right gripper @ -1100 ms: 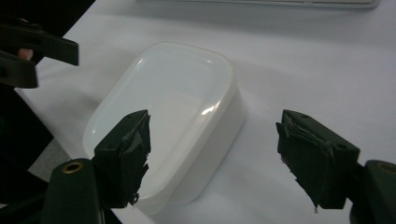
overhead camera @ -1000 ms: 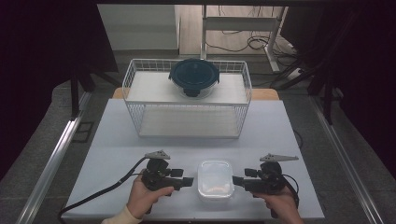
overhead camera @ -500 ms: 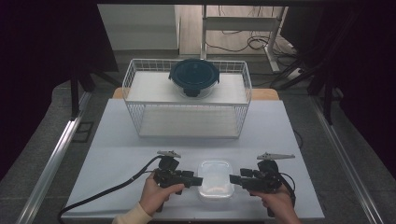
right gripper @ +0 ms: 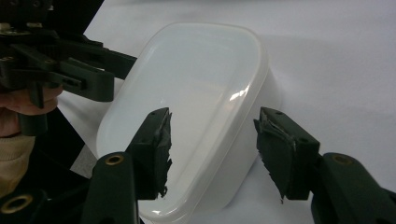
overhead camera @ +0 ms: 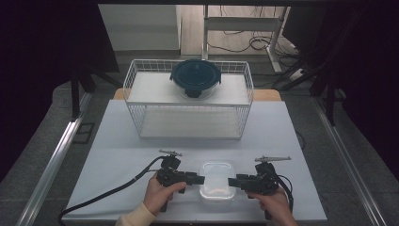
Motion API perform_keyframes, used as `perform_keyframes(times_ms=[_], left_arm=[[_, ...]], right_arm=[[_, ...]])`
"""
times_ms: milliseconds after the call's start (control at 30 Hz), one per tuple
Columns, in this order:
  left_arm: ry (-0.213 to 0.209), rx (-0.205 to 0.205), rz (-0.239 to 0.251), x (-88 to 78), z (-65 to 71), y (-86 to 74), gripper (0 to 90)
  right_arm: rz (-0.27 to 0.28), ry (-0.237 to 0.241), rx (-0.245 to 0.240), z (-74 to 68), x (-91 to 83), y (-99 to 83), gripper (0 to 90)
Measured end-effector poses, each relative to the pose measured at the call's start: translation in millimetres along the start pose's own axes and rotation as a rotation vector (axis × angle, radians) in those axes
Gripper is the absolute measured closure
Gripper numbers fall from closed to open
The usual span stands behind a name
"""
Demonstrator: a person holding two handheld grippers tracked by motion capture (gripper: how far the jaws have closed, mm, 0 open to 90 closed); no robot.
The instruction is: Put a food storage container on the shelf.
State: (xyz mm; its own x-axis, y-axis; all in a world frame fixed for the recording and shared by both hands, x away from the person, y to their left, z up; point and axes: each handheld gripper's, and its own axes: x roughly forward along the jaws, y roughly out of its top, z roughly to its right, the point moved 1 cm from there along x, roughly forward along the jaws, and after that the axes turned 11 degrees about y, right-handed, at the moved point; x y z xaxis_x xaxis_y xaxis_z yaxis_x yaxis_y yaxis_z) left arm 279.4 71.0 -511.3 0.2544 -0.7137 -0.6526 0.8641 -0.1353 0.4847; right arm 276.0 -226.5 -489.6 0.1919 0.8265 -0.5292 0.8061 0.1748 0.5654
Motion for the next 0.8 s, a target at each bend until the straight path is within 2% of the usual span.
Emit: perform_keyframes(times_ms=[100, 133, 200, 400, 467, 567, 667, 800], left_arm=[[-0.031, -0.022, -0.007, 3.5, -1.0, -0.5, 51.4], [-0.029, -0.026, -0.004, 3.9, -1.1, -0.7, 53.8], [-0.025, -0.034, 0.001, 3.8, -0.8, -1.3, 59.4], [-0.02, -0.044, 0.02, 0.6, 1.6, -4.1, 64.7], [-0.02, -0.041, 0.026, -1.7, 1.9, -4.8, 66.0], [-0.027, -0.04, 0.04, -5.0, 3.2, -6.6, 68.3], [-0.052, -0.053, 0.056, -9.2, 2.4, -8.3, 71.8], [-0.038, -0.035, 0.072, -14.2, 4.0, -8.8, 74.6]], right_arm=[[0.006, 0.014, 0.016, 1.4, -0.1, -0.4, 50.8], [0.006, 0.022, 0.021, 1.7, -0.2, -0.4, 52.7], [-0.003, 0.008, 0.027, 2.0, 0.6, -1.0, 57.4], [0.02, 0.007, 0.089, 1.9, -2.4, -2.2, 64.6], [0.041, 0.027, 0.111, 1.1, -5.6, -2.5, 68.4], [0.044, 0.03, 0.092, -2.3, -8.8, -2.2, 70.3], [0.05, 0.023, 0.074, -5.2, -10.3, -2.4, 72.6], [0.062, 0.035, 0.067, -8.1, -11.9, -2.2, 75.5]])
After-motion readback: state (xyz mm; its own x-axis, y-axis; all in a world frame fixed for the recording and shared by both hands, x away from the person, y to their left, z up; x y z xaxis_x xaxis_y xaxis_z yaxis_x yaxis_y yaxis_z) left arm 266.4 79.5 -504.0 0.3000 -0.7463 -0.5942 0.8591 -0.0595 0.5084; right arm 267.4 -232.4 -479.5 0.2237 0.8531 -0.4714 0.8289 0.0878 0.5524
